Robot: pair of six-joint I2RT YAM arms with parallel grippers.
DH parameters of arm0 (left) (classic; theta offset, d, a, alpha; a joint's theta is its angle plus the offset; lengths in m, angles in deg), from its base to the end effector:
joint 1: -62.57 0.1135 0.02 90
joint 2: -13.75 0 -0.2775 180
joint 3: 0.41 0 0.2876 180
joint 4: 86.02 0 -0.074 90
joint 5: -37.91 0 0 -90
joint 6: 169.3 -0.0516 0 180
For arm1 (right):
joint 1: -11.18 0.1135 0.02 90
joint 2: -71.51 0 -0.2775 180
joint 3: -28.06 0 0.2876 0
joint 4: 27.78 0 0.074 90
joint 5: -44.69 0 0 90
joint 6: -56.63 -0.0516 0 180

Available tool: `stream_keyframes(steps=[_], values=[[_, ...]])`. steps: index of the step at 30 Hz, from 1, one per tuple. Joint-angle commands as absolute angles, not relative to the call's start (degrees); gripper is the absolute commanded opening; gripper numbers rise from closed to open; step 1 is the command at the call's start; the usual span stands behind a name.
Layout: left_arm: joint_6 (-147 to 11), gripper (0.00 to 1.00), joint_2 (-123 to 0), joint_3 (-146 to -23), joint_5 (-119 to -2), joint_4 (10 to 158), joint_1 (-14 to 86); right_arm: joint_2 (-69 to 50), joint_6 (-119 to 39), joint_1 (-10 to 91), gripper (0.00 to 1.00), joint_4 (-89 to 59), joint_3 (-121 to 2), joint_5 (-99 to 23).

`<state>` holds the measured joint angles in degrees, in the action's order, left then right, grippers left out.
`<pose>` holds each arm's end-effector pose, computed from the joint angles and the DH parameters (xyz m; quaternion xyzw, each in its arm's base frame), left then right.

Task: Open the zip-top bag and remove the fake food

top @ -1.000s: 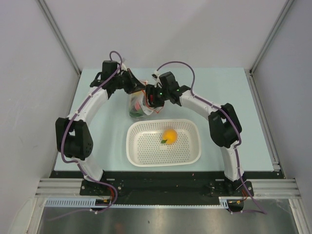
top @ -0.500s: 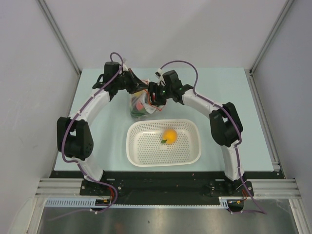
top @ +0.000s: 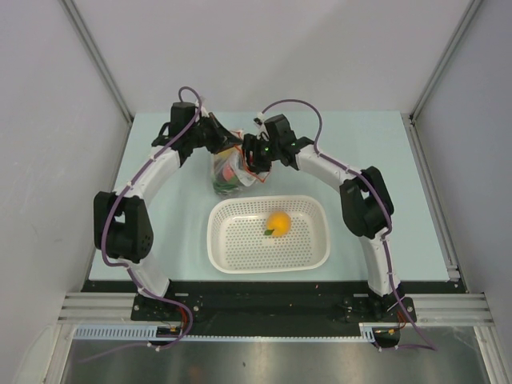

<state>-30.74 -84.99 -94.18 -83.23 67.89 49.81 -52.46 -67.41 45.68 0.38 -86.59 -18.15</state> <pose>0.4329 -0.1254 0.3019 -0.1321 0.8387 -0.4427 0.2885 0.4432 0.3332 0.2241 -0.1074 0.8713 0.4162 0.2368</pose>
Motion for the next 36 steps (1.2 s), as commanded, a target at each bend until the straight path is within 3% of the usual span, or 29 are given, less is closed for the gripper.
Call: stream_keyframes(steps=[1,9,19,36], values=[[-28.5,0.00,-81.7,-94.6,-91.9,70.4,47.3,-54.7,-68.2,46.1,0.55,0.8,-88.9,-23.2],[-29.6,0.00,-80.5,-93.0,-89.8,68.7,47.7,-51.8,-68.4,45.9,0.24,1.0,-88.8,-23.7],[-31.7,0.00,-80.5,-91.5,-87.4,66.4,51.1,-45.1,-66.2,44.7,0.03,1.1,-86.9,-24.7],[-33.7,0.00,-83.1,-96.0,-88.4,64.4,57.2,-36.7,-60.9,43.9,0.00,8.5,-87.9,-28.9]])
